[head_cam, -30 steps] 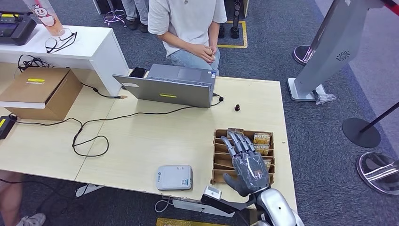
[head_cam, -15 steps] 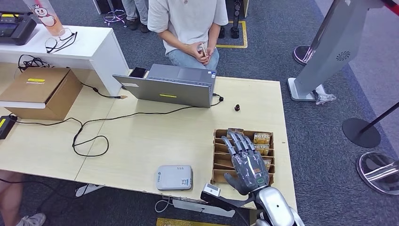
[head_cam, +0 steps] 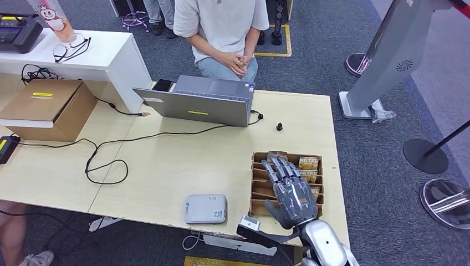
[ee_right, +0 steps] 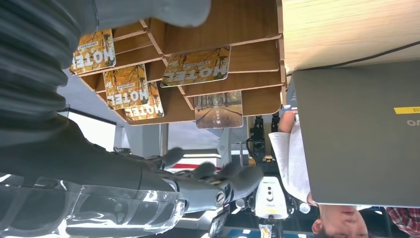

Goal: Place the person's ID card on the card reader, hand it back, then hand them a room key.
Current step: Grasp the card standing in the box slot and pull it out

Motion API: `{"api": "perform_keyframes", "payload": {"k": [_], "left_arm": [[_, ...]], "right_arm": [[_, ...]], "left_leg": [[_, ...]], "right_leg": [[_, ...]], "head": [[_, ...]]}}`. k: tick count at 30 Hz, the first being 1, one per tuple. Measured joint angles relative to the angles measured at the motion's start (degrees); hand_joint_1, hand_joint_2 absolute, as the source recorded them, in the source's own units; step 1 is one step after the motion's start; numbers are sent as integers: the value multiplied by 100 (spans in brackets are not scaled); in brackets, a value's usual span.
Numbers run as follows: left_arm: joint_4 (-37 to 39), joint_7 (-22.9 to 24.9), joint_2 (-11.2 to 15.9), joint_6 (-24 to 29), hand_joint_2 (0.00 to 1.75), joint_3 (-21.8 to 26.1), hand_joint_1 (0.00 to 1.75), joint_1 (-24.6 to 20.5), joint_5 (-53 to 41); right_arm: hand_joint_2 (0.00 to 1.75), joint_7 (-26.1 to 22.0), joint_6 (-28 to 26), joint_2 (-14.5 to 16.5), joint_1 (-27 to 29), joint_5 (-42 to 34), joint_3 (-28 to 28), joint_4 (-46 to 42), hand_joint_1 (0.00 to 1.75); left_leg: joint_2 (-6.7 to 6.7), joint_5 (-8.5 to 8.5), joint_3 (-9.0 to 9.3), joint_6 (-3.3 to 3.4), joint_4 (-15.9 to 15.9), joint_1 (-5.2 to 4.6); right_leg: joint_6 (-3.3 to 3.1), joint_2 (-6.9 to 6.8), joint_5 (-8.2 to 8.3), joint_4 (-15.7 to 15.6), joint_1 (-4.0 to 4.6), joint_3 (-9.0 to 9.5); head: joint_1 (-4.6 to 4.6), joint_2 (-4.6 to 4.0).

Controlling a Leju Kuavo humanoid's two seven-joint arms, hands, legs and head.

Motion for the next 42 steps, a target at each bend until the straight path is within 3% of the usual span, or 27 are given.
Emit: {"api": "perform_keyframes", "payload": {"k": [6, 10, 26, 32, 42], "left_arm": [[-21, 0, -7, -1, 0, 3, 0, 12, -29], [-37, 0, -17, -11, 0, 5, 0, 13, -42], [-231, 0, -117, -114, 0, 107, 0, 21, -98], [-282, 0, -148, -134, 0, 126, 0, 22, -114], [-407, 0, -210, -205, 0, 158, 0, 29, -172]], "right_arm": [[175, 17, 5, 0, -1, 1, -1, 2, 38], [175, 59, 34, -1, -10, 30, -1, 9, 31], [175, 221, 85, -2, -162, 216, -12, 239, 39], [175, 246, 93, -2, -193, 223, -16, 309, 58], [175, 305, 118, -2, -221, 265, -102, 435, 70]], "left_leg": [[0, 0, 0, 0, 0, 0], [0, 0, 0, 0, 0, 0], [0, 0, 0, 0, 0, 0], [0, 0, 0, 0, 0, 0], [0, 0, 0, 0, 0, 0]], "right_leg": [[0, 0, 0, 0, 0, 0], [0, 0, 0, 0, 0, 0], [0, 0, 0, 0, 0, 0], [0, 0, 0, 0, 0, 0], [0, 0, 0, 0, 0, 0]], "head": [[-1, 0], [0, 0], [-1, 0], [-1, 0], [0, 0]]}}
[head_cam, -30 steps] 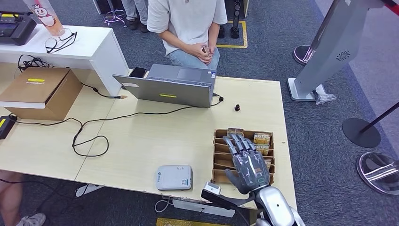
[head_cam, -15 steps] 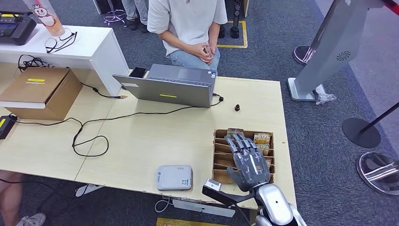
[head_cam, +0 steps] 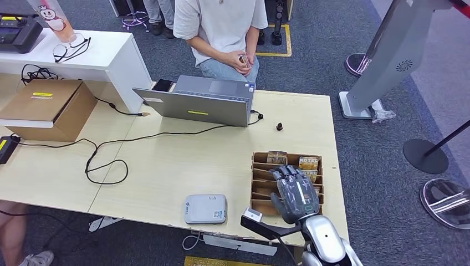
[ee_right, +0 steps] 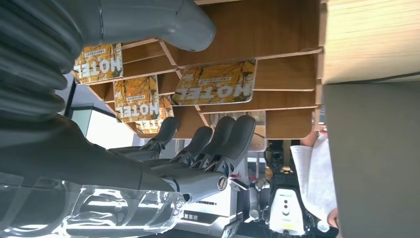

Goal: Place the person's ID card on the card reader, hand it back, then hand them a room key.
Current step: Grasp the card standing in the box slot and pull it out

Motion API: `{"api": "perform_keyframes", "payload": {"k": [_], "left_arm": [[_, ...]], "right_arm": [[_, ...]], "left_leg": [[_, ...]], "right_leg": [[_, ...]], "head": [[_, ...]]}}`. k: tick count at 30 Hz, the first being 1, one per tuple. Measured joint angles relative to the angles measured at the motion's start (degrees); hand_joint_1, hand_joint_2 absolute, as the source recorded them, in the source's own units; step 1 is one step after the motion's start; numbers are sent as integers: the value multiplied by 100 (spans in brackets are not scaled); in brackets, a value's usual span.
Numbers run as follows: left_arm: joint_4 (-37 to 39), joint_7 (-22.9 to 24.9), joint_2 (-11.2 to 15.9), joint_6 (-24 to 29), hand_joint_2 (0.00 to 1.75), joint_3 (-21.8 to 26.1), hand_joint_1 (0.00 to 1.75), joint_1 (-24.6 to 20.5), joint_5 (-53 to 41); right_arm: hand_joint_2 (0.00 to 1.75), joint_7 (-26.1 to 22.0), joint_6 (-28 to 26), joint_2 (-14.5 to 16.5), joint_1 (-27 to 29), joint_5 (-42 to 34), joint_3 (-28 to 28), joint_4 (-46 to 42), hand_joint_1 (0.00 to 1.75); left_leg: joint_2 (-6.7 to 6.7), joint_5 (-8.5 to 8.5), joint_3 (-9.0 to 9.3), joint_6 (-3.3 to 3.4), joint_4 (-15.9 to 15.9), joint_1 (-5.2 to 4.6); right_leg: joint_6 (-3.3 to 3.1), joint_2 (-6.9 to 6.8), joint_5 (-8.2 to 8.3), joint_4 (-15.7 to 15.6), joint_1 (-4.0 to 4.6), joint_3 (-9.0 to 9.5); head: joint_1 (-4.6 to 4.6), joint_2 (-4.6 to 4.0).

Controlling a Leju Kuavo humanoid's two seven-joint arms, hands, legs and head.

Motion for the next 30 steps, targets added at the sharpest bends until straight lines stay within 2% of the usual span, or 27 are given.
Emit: {"api": "perform_keyframes", "payload": {"k": [10, 15, 19, 21, 23, 25, 30], "left_arm": [[-13, 0, -11, 6, 0, 61, 0, -3, -69], [-13, 0, -12, 9, 0, 85, 0, -4, -73], [-13, 0, -12, 10, 0, 88, 0, -4, -74], [-16, 0, -14, 10, 0, 90, 0, -5, -76], [-27, 0, -21, 8, 0, 92, 0, -5, -79], [-43, 1, -31, 5, 0, 96, 0, -6, -81], [-56, 10, -40, 4, 0, 103, 0, -10, -86]], "right_arm": [[175, 18, 0, 0, -1, 44, -66, 19, 71], [175, 18, 0, 0, -1, 44, -76, 25, 93], [175, 18, 1, 0, -2, 44, -101, 34, 97], [175, 19, 3, 0, -2, 44, -110, 35, 110], [175, 21, 8, 0, -2, 46, -125, 34, 134], [175, 24, 14, 0, -2, 47, -142, 35, 150], [175, 25, 19, 0, -15, 46, -155, 40, 164]], "left_leg": [[0, 0, 1, 0, 0, 0], [0, 0, 1, 0, 0, 0], [0, 0, 1, 0, 0, 0], [0, 0, 1, 0, 0, 0], [0, 0, 1, 0, 0, 0], [0, 0, 1, 0, 0, 0], [0, 0, 1, 0, 0, 0]], "right_leg": [[0, 0, 0, 0, 0, 0], [0, 0, 0, 0, 0, 0], [0, 0, 0, 0, 0, 0], [0, 0, 0, 0, 0, 0], [0, 0, 0, 0, 0, 0], [0, 0, 0, 0, 0, 0], [0, 0, 0, 0, 0, 0]], "head": [[-1, 0], [-1, 0], [0, 0], [0, 0], [-1, 0], [-1, 0], [-1, 0]]}}
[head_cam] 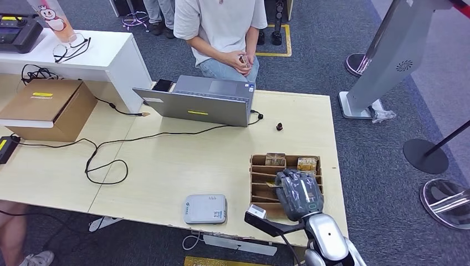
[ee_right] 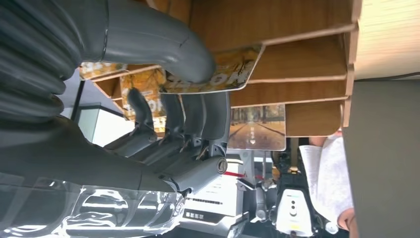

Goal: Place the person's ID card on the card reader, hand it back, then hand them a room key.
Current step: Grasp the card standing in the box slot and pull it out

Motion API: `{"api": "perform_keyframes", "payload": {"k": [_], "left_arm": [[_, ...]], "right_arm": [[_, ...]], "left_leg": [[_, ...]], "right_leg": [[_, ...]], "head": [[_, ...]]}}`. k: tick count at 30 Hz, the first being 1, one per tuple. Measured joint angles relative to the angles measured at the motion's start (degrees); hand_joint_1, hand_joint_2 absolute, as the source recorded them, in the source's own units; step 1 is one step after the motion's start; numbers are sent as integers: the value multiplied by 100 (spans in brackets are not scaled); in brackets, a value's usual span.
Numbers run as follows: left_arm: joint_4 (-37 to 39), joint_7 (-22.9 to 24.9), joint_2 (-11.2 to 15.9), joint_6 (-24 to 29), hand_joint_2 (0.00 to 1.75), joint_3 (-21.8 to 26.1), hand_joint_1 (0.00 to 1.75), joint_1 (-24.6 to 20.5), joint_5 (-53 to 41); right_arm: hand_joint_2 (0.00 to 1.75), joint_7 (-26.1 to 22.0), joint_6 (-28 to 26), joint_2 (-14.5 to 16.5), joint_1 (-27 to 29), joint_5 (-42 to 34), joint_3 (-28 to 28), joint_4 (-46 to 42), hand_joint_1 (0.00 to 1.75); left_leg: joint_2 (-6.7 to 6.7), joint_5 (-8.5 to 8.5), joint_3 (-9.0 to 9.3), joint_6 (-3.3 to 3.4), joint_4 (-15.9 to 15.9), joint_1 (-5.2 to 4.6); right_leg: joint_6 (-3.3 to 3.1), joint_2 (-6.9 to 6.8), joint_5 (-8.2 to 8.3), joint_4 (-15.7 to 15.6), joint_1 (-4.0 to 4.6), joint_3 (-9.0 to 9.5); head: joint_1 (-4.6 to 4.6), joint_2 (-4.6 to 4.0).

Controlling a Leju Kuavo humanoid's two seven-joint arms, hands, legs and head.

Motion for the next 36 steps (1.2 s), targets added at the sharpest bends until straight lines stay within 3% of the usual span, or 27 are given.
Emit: {"api": "perform_keyframes", "payload": {"k": [9, 36], "left_arm": [[-1, 5, 0, 4, 0, 13, 0, -4, -35], [-40, -89, -39, 65, 0, 30, 0, -16, -187]], "right_arm": [[175, -10, -20, 0, -51, -1, 0, 29, 175], [175, -386, -664, 1, 63, -225, -72, -143, 175]], "left_leg": [[0, 0, 0, 0, 0, 0], [0, 0, 0, 0, 0, 0]], "right_leg": [[0, 0, 0, 0, 0, 0], [0, 1, 0, 0, 0, 0]], "head": [[1, 0], [1, 0]]}}
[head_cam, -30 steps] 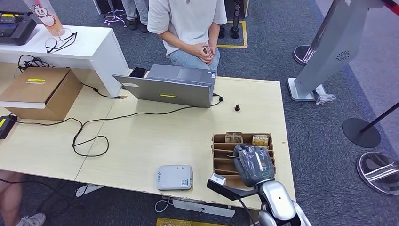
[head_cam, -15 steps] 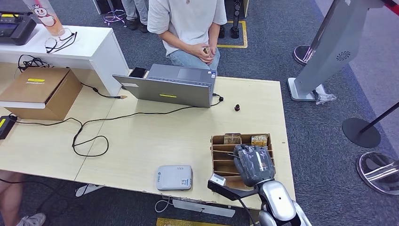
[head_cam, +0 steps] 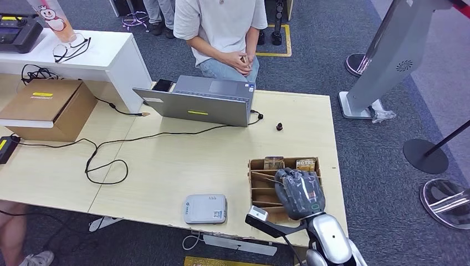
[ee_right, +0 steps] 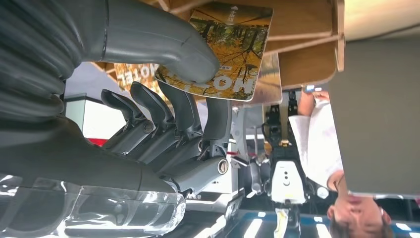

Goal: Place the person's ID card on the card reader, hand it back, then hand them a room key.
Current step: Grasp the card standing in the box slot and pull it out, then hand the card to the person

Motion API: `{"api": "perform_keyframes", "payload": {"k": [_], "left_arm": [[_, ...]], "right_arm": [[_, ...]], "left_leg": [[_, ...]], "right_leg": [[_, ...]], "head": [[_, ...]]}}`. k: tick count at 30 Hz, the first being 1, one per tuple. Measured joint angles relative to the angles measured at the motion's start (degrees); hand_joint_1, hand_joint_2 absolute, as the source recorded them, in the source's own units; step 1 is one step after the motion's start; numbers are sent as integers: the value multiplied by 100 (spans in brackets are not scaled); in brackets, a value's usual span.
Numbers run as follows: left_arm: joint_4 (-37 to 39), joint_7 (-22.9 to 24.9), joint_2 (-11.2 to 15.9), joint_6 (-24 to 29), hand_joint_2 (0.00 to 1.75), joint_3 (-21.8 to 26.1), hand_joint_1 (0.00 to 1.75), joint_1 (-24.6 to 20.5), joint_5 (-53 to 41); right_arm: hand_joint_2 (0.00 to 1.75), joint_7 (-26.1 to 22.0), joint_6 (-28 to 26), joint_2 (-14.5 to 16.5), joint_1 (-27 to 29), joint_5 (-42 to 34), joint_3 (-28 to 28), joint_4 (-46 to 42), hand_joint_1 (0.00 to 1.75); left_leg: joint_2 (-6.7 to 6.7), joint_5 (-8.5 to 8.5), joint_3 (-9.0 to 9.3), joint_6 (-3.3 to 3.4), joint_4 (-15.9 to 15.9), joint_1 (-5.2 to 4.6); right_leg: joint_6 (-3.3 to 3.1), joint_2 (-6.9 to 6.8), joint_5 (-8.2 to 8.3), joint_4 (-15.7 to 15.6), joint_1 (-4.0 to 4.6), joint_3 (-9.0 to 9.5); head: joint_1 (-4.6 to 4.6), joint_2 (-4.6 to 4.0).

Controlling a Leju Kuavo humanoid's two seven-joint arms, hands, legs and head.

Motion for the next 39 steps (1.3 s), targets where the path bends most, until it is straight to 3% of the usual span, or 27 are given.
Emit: {"api": "perform_keyframes", "payload": {"k": [27, 39], "left_arm": [[11, -26, 39, 172, 0, 0, 0, -72, -33], [123, -66, 78, 283, 0, 0, 0, -92, -39]], "right_arm": [[175, -236, -316, -1, 185, -83, -96, -605, 175], [175, -494, -758, 8, 210, -296, -108, -659, 175]], "left_leg": [[0, 0, 0, 0, 0, 0], [0, 0, -1, 0, 0, 0]], "right_leg": [[0, 0, 0, 0, 0, 0], [0, 0, 0, 0, 0, 0]], "head": [[-1, 0], [-1, 0]]}}
